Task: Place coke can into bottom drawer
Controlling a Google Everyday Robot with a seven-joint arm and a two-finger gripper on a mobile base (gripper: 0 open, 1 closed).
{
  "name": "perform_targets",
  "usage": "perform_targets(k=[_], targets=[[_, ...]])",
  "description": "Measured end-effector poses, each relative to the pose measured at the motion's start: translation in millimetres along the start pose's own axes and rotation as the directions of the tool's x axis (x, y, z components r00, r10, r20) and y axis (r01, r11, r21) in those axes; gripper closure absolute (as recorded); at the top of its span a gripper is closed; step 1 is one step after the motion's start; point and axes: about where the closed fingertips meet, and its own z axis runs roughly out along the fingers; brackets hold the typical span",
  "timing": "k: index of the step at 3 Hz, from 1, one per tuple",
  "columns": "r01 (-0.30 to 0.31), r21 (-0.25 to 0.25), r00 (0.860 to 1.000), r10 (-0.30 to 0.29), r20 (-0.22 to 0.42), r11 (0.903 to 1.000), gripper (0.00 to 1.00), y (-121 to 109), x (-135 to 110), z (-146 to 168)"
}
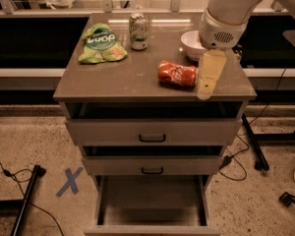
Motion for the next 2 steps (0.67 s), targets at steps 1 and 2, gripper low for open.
perform_targets(k=[1,2], targets=[[-0.016,-0.026,1.000,0.016,0.024,0.9996,0.00,-14,-16,23],[-0.029,-0.049,0.999,0.031,0.038,0.9984,0.00,-21,-21,40]])
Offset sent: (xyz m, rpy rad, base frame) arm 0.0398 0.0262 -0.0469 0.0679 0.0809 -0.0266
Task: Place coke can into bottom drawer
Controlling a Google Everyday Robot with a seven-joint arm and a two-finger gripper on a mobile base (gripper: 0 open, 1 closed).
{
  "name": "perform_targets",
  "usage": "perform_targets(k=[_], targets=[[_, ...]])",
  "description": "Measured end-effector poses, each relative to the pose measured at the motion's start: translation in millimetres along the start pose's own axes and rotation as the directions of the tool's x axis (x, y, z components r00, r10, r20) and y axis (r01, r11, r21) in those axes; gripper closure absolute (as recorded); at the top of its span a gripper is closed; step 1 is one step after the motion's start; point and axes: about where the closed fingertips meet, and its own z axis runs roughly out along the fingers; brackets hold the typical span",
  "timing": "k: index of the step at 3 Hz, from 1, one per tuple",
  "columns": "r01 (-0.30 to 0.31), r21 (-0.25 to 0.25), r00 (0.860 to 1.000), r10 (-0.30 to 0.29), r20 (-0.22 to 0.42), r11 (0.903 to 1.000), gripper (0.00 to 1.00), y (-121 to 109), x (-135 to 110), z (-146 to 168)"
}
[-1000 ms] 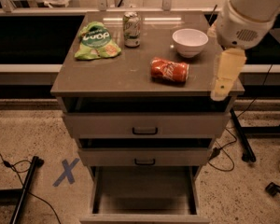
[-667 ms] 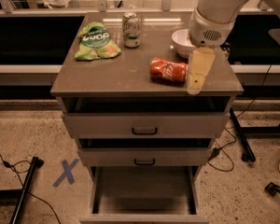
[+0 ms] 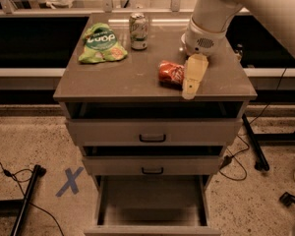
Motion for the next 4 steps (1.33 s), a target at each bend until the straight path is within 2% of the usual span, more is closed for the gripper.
perform_targets(k=[1,2,4], targets=[[-0.002,-0.029,1.000,0.003,0.010,0.9996,0.00,-4,-2,18],[0.001,-0.067,1.000,-0.001,-0.009,0.9978,0.18,-3,-5,43],[0.009,-0.113,1.000,-0.012,-0.025,0.9935,0.64,0,-9,69]])
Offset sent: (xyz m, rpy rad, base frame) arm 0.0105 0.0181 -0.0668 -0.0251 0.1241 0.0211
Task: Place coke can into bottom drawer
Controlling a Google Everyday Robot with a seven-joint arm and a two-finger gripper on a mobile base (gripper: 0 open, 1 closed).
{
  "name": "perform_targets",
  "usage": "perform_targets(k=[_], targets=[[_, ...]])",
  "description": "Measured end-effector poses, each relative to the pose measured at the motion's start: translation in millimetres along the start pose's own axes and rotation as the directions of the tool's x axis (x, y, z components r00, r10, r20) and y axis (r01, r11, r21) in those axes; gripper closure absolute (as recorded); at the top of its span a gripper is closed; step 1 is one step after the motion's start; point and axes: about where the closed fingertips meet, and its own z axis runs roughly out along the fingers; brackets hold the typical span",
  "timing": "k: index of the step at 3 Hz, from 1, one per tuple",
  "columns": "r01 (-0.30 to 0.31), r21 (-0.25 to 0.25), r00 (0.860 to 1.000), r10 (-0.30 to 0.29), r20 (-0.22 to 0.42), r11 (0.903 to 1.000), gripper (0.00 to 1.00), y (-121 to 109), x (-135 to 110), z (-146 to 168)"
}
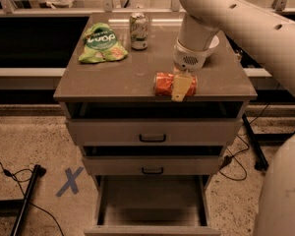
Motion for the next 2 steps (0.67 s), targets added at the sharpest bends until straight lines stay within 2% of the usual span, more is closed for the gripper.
perform_targets(k=[1,2], targets=[[0.011,-0.006,0.999,-0.011,0.053,0.9999,0.87,0,1,-6],[0.034,0.010,0.983,-0.035,0.181,0.9994,1.00,15,14,-43]])
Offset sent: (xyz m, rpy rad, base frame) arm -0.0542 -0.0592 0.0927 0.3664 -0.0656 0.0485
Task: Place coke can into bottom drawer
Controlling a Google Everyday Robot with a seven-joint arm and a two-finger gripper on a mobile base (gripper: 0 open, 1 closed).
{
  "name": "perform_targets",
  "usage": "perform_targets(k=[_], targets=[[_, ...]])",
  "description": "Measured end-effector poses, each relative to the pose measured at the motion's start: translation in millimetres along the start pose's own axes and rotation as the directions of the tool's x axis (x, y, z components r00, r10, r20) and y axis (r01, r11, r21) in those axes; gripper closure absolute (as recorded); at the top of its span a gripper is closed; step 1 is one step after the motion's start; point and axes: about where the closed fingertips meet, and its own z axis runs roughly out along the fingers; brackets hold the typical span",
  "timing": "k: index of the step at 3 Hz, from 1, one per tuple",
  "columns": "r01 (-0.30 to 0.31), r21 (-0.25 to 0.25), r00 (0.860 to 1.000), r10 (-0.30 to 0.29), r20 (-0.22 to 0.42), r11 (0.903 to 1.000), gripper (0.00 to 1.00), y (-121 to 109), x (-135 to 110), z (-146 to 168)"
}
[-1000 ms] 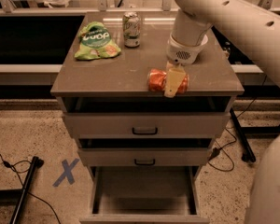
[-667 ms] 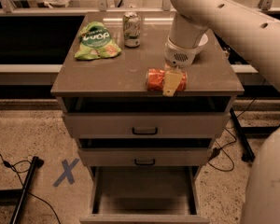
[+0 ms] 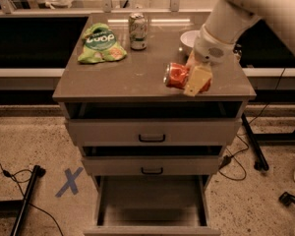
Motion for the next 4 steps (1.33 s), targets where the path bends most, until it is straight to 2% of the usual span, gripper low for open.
perform_targets(k=[1,2,3,4], targets=[[0.003,0.097,0.998,-0.009,0.058,0.9953,1.00,48,45,-55],[0.003,0.097,0.998,-0.009,0.058,0.9953,1.00,48,45,-55],[-0.022,0.110,0.994,0.011,0.105,0.9937,1.00,53,51,-34],[-0.071,0.110,0.973,0.045,0.225,0.9914,1.00,85,55,15]])
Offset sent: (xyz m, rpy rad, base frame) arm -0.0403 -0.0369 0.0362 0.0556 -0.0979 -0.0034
